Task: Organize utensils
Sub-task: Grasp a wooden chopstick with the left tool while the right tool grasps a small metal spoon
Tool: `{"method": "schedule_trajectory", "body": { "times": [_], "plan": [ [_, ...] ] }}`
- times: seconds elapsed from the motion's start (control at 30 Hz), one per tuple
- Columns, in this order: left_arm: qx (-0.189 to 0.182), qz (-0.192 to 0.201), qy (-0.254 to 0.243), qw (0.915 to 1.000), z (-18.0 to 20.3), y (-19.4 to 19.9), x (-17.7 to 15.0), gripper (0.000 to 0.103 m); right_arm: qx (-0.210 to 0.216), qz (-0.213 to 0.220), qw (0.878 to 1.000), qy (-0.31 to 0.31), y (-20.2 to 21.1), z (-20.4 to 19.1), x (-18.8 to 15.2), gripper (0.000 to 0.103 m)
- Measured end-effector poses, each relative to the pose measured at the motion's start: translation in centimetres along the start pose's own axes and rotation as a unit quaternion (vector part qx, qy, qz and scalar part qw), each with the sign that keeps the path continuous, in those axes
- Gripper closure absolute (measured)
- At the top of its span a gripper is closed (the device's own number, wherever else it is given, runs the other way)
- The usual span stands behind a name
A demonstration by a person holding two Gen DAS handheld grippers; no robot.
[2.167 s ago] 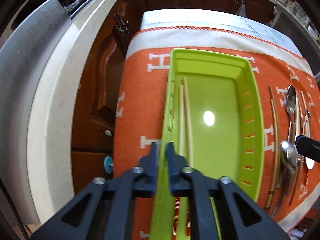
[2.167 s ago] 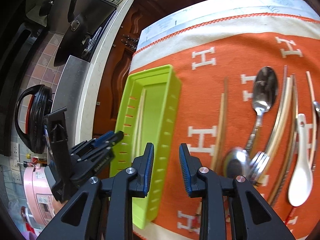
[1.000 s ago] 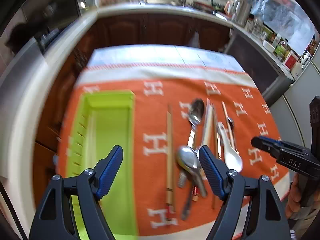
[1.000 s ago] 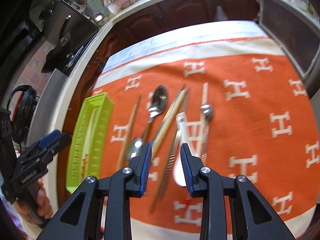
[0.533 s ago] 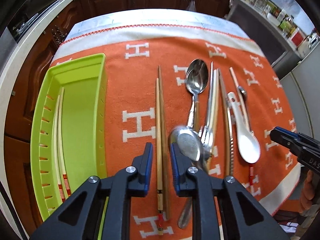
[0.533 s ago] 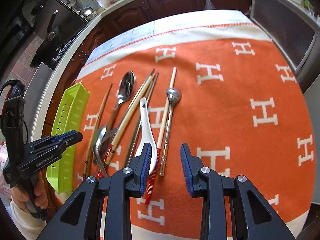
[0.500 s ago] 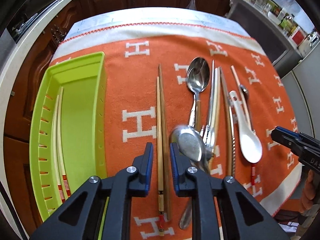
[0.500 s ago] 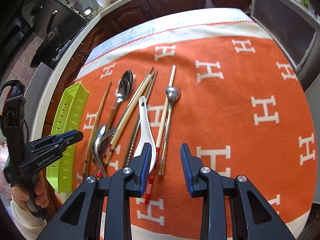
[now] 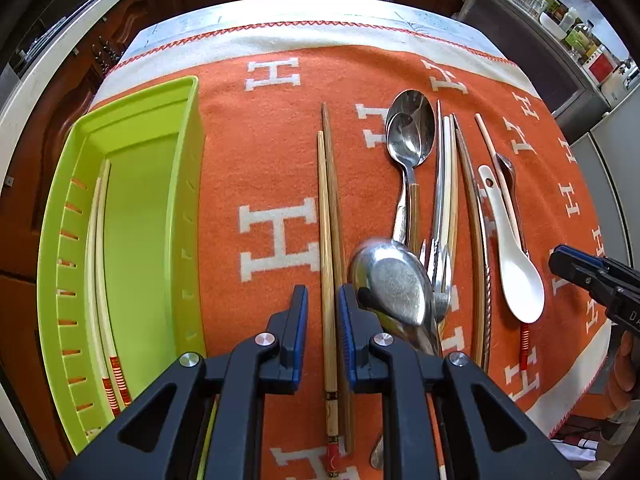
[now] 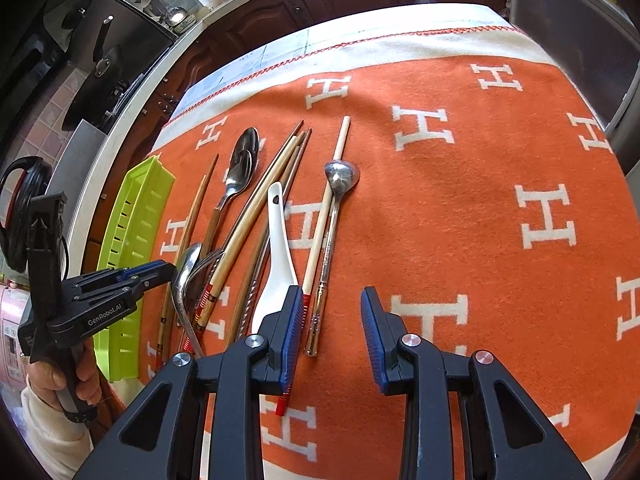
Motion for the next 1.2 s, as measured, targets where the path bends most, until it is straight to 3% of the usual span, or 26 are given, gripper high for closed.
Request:
{"method": "schedule_trajectory", "body": {
  "times": [0.27, 0.4, 0.6, 0.73, 0.77, 1.2],
  "plan": [
    [0.0, -0.001, 0.007, 1.0, -1.2, -0.3, 0.3, 0.089, -0.003, 0.0, 1.0, 0.002, -0.3, 0.1, -0.1, 0.073],
    [0.025, 0.0, -0.019, 0.9995, -0.4, -0.6, 0.2, 0.089, -0.005, 0.001, 1.0, 0.004, -0.3, 0.0, -0.2, 0.073],
    [0.029, 0.0, -0.019, 0.9994, 0.1, -0.7, 0.2, 0.084, -0.008, -0.001, 1.0, 0.008, -0.7, -0.3, -0.1, 0.073],
    [0.038, 0.0, -0.034, 0.9987, 0.7, -0.7, 0.1, 0.088, -0.01, -0.005, 1.0, -0.001, -1.1, -0.1, 0.3, 0.073],
    [0.031, 0.002, -0.033, 0.999, 0.7, -0.6, 0.1, 0.098, -0.01, -0.004, 1.0, -0.005, -1.2, -0.1, 0.5, 0.073],
    [-0.004, 0.01, 0.037, 0.9992, 0.0, 0.7, -1.1, 0.099, -0.053, 0.012, 0.998, -0.009, -3.3, -1.1, 6.0, 0.073]
  ]
}}
Point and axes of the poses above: each gripper's, at about its wrist camera, not at the fingertips, and y roughly against the way its jaws point, z to its right, x to its top, the point moved 3 cm from there along -y, roughly the way its jaws point, and after that the axes turned 7 degrees about -y, right-handed, at the moved point
